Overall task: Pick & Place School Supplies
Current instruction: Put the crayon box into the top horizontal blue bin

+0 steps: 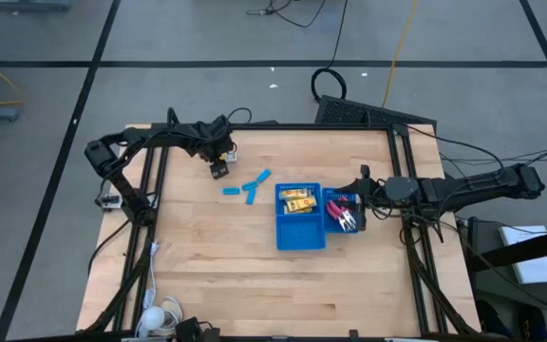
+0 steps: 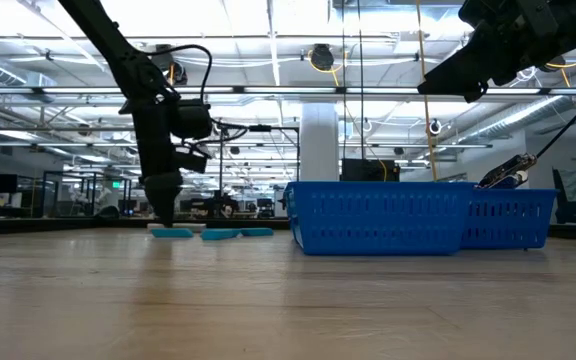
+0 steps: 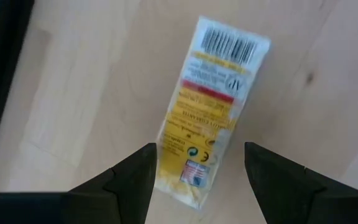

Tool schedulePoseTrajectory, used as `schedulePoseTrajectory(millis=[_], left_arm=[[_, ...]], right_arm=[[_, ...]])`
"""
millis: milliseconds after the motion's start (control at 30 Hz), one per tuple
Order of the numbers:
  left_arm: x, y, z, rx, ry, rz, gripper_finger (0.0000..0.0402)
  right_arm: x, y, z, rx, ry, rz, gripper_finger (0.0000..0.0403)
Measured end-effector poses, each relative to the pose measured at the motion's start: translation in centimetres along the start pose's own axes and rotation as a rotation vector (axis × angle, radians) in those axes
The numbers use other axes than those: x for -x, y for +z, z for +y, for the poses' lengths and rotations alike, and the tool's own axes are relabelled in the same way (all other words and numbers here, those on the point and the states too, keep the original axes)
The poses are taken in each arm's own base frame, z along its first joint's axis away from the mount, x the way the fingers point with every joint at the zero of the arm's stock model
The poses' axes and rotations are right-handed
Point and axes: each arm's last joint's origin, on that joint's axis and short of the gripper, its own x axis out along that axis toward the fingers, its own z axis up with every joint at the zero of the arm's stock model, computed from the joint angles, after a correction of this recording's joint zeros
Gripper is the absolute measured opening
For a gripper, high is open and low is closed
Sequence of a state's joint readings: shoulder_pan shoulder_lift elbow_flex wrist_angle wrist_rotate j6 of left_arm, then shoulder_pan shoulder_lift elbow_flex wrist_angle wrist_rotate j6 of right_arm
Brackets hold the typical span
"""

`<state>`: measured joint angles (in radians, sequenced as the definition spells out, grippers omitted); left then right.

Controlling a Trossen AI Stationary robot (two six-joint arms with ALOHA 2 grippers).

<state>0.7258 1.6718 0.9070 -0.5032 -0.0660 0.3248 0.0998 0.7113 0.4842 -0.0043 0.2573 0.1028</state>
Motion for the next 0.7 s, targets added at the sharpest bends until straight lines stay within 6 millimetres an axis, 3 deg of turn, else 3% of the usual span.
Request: schedulePoseTrajectory(millis=[267, 700], left_arm=[[-1.0, -0.1, -0.4, -0.017, -0.032, 0.046, 0.0244], [-0.5, -0.3, -3.7, -0.053, -0.1, 0.135, 0.0244]], right_arm=[[0.0, 0.0, 0.0, -0.001, 0.001, 0.0, 0.0132], [0.0, 0.0, 0.0, -0.002, 0.0, 0.0, 0.0132]])
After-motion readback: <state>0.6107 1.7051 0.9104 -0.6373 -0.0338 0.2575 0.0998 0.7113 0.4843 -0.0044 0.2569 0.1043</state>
